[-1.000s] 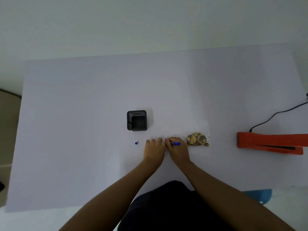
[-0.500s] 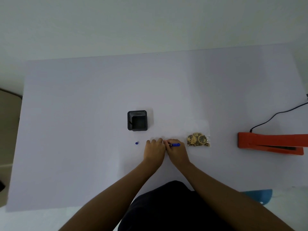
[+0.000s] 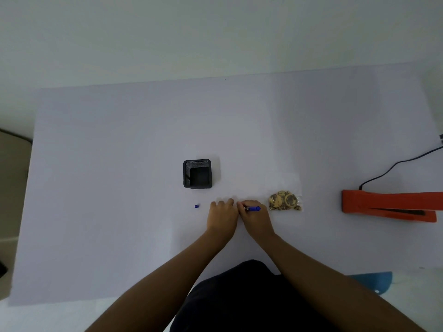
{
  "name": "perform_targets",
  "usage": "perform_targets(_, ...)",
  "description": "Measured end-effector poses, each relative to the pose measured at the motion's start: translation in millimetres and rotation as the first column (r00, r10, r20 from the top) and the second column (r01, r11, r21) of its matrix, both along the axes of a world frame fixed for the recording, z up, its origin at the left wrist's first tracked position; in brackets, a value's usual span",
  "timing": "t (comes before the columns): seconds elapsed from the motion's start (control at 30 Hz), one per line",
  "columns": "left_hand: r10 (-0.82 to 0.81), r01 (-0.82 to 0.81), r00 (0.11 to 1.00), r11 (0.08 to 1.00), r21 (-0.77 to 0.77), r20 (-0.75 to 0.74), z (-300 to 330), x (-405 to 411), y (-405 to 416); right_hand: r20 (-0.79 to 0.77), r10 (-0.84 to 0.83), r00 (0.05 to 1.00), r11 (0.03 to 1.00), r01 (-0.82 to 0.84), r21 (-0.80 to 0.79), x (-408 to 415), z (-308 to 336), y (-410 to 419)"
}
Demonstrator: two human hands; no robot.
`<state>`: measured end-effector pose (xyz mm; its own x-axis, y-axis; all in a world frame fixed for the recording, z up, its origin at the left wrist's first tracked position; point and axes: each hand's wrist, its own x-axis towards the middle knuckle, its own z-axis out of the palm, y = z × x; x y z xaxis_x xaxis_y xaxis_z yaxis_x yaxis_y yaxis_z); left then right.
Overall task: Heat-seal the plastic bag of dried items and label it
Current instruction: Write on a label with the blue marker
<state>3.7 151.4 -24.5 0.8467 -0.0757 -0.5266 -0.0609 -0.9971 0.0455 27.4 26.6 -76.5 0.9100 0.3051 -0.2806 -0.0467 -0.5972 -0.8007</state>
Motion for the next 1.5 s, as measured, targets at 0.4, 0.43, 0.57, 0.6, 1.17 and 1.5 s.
perform_targets(0.4,-0.018,0.018,1.0,0.999,-0.031,0.018,-3.0,0.5,1.9,-0.104,-0.074,0.992,0.995,0.08,0.056,2.0,15.4,8.1)
perform_targets(0.43,-0.015,0.016,1.0,0.999,-0.043,0.02,-3.5,-0.2,3.1,-0.129,-0.079,0.988,0.993,0.09,0.079,1.7,17.5,11.2)
perform_targets(0.57,0.065,-0.057,0.996,0.991,-0.124,0.058,-5.7,-5.5,11.7,-0.166,-0.122,0.979,0.989,0.133,0.059,3.1,20.8,16.7)
perform_targets(0.6,0.115,-0.101,0.99,0.982,-0.157,0.085,-5.6,-8.1,16.4,-0.17,-0.132,0.977,0.988,0.142,0.053,3.5,21.1,16.0)
perform_targets(1.17,0.814,-0.653,0.576,0.406,-0.639,-0.071,2.3,-37.6,84.9,-0.192,-0.103,0.976,0.968,0.143,0.208,17.8,94.3,37.2)
perform_targets(1.5,0.776,-0.47,0.36,-0.328,-0.819,-0.517,114.5,-21.1,67.7,-0.352,-0.218,0.91,0.85,0.354,0.39,36.9,202.9,49.9)
